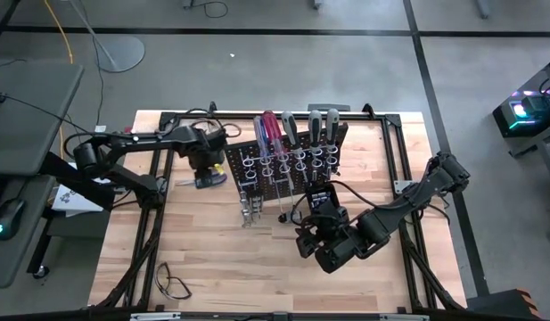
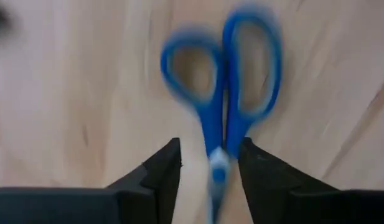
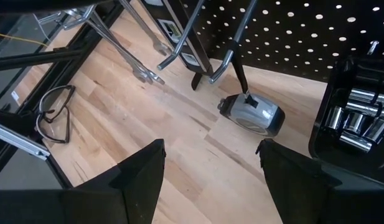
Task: Hang tools onto peg board
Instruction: Hang the blue scissors on the pegboard
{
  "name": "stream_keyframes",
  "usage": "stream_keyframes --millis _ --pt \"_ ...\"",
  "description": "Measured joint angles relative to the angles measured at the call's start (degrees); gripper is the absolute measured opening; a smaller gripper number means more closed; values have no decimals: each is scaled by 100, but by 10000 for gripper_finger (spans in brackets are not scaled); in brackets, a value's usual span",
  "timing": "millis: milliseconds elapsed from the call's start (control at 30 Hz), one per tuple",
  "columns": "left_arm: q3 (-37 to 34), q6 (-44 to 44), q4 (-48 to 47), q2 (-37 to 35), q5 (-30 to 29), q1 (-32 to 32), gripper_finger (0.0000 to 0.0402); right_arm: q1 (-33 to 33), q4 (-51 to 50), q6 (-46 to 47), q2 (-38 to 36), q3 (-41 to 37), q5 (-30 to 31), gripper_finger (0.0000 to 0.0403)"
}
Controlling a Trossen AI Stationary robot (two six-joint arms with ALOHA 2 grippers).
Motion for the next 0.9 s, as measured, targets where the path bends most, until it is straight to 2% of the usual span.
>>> stream_keyframes --millis 67,200,233,367,533,667,900 --pt "-162 -444 -233 -27 -178 29 120 -5 -2 -2 0 0 40 252" --pt "-412 -916 -358 -28 -453 138 23 -70 -19 -21 0 0 198 252" --pt "-368 -961 -313 -21 -518 138 13 -82 -23 -24 0 0 210 252" --pt "-349 -1157 -487 156 -732 174 2 -133 7 -200 0 0 154 252" --pt "-342 -1045 -208 393 -353 169 1 -136 17 -307 0 0 134 252" --pt "-340 -1101 118 320 -227 157 0 -133 15 -406 -2 0 148 252" --pt "-340 -691 295 -27 -220 157 0 -133 -21 -540 0 0 46 252"
